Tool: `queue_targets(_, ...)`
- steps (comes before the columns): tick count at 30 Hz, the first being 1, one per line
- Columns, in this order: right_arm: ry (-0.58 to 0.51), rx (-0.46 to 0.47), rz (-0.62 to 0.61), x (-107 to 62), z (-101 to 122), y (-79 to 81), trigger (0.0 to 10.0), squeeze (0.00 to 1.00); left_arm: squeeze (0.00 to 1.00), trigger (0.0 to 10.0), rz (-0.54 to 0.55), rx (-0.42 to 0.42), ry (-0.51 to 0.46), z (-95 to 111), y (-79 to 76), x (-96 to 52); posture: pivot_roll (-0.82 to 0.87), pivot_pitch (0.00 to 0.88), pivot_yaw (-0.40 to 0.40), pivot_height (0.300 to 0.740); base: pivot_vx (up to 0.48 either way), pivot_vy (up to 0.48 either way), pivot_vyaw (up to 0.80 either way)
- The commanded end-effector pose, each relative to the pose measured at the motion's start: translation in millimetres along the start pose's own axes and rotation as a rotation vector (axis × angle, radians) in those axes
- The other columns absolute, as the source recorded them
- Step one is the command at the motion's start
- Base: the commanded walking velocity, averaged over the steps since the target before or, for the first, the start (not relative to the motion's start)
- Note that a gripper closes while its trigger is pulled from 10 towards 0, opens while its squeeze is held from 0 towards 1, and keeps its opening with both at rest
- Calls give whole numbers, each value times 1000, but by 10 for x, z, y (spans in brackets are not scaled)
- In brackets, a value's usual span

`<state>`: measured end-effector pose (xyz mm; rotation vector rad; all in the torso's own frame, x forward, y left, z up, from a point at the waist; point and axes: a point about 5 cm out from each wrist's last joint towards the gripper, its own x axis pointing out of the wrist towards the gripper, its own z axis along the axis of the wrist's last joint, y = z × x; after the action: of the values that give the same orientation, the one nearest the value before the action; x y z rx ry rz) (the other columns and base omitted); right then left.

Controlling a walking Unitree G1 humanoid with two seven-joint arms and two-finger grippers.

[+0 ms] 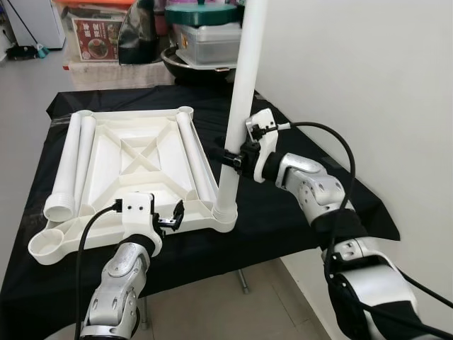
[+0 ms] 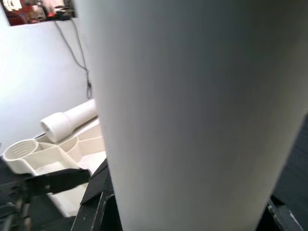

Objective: Building children table

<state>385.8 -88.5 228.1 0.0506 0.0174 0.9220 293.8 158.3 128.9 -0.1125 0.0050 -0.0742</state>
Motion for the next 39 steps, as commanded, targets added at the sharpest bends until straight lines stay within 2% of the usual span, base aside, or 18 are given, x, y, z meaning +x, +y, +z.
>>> queue_targets(1,53,11,-181,-82,-120,-156,0,0,0,10000,2,7,-3,-2,8,6,108,0,-115,740,0,0,0)
queue_targets(3,81,23,-393,-178,-190,-301,0,0,0,10000,-4,6,2,-18,-4,-1,100,0,-109,740,0,0,0)
queue_targets(7,95,37,-476,-214,-218,-348,0,0,0,10000,-7,6,4,-24,-9,-4,99,0,-107,740,0,0,0)
queue_targets(9,142,87,-795,-369,-340,-468,0,0,0,10000,-13,7,10,-41,-17,-9,89,0,-94,740,0,0,0)
queue_targets(11,120,164,-1014,-442,-405,-432,0,0,0,10000,-18,9,16,-53,-22,-14,88,0,-88,740,0,0,0)
queue_targets(14,66,219,-1039,-342,-378,-269,0,0,0,10000,-20,11,19,-57,-17,-13,82,0,-80,740,0,0,0)
queue_targets(16,66,219,-1039,-342,-378,-269,0,0,0,10000,-20,11,19,-57,-17,-13,82,0,-80,740,0,0,0)
queue_targets(17,49,221,-1036,-255,-346,-153,0,0,0,10000,-22,12,20,-58,-19,-10,79,0,-78,740,0,0,0)
queue_targets(18,61,210,-983,-128,-326,-9,5804,0,0,10000,-25,12,21,-59,-26,-6,79,0,-78,740,0,0,0)
queue_targets(19,62,211,-924,-32,-321,118,10000,0,0,10000,-27,13,22,-61,-30,-3,78,0,-78,740,0,0,0)
queue_targets(21,62,211,-924,-32,-321,118,10000,0,0,10000,-27,13,22,-61,-30,-3,78,0,-78,740,0,0,0)
queue_targets(22,42,217,-880,15,-303,209,10000,1000,0,10000,-27,13,22,-61,-32,-1,80,0,-82,740,0,0,0)
queue_targets(30,42,217,-880,15,-303,209,10000,1000,0,10000,-27,13,22,-61,-32,-1,80,0,-82,740,0,0,0)
queue_targets(31,-54,227,-721,-9,-142,125,10000,0,0,10000,-23,12,18,-50,-25,6,84,0,-94,740,0,0,0)
queue_targets(32,-140,208,-558,-73,40,36,10000,0,0,10000,-20,12,15,-41,-18,10,81,0,-93,740,0,0,0)
queue_targets(33,-140,208,-558,-73,40,36,10000,0,0,10000,-20,12,15,-41,-18,10,81,0,-93,740,0,0,0)
queue_targets(35,-231,149,-342,-202,289,6,10000,0,0,10000,-16,11,11,-31,-10,12,77,0,-92,740,0,0,0)
queue_targets(39,-242,118,-199,-240,351,127,10000,0,0,10000,-19,11,13,-38,-22,11,77,0,-92,740,0,0,0)
